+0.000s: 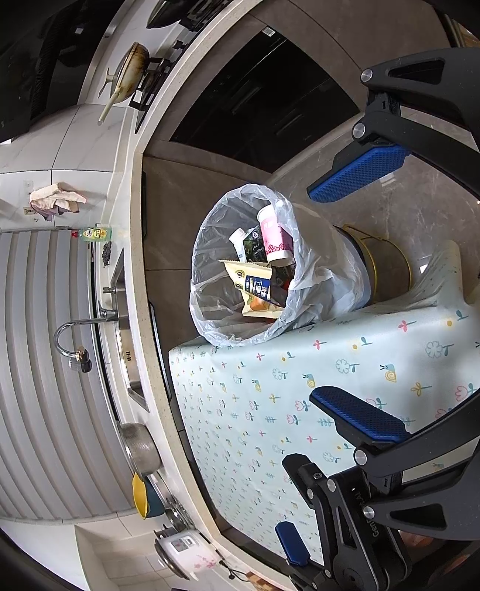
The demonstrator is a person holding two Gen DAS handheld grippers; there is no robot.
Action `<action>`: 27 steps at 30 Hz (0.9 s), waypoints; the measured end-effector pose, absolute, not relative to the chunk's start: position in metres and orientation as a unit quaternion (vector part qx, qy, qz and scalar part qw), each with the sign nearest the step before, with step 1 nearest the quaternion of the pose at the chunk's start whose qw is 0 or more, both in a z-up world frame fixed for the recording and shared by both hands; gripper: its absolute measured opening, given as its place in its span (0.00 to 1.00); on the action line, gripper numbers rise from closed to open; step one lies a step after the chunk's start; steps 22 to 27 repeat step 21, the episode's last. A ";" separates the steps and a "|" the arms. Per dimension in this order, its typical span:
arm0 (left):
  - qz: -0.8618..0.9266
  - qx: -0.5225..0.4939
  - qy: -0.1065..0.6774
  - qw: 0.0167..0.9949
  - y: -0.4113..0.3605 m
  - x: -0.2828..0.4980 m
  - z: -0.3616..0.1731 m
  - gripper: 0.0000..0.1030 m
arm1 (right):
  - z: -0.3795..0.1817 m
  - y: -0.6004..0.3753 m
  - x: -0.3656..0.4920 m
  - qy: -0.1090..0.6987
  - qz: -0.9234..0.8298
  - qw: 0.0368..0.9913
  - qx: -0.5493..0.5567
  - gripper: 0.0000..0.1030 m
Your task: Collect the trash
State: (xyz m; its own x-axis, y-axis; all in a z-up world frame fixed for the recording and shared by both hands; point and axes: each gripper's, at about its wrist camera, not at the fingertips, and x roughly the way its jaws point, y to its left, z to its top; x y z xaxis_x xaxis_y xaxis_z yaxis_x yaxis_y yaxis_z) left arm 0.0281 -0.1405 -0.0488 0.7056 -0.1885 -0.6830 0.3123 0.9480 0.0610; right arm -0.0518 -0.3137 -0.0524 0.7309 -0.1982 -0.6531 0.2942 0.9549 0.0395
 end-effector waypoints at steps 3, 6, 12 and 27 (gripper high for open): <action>-0.135 0.085 0.360 0.919 -0.141 0.029 -0.049 0.93 | -0.052 -0.315 -0.052 0.341 -0.135 0.927 0.072 0.93; -0.135 0.085 0.362 0.919 -0.141 0.030 -0.049 0.93 | -0.052 -0.318 -0.053 0.341 -0.139 0.927 0.073 0.93; -0.136 0.085 0.362 0.918 -0.141 0.030 -0.049 0.93 | -0.052 -0.322 -0.052 0.338 -0.142 0.927 0.076 0.93; -0.150 0.083 0.354 0.919 -0.145 0.032 -0.046 0.93 | -0.053 -0.326 -0.051 0.337 -0.146 0.926 0.080 0.93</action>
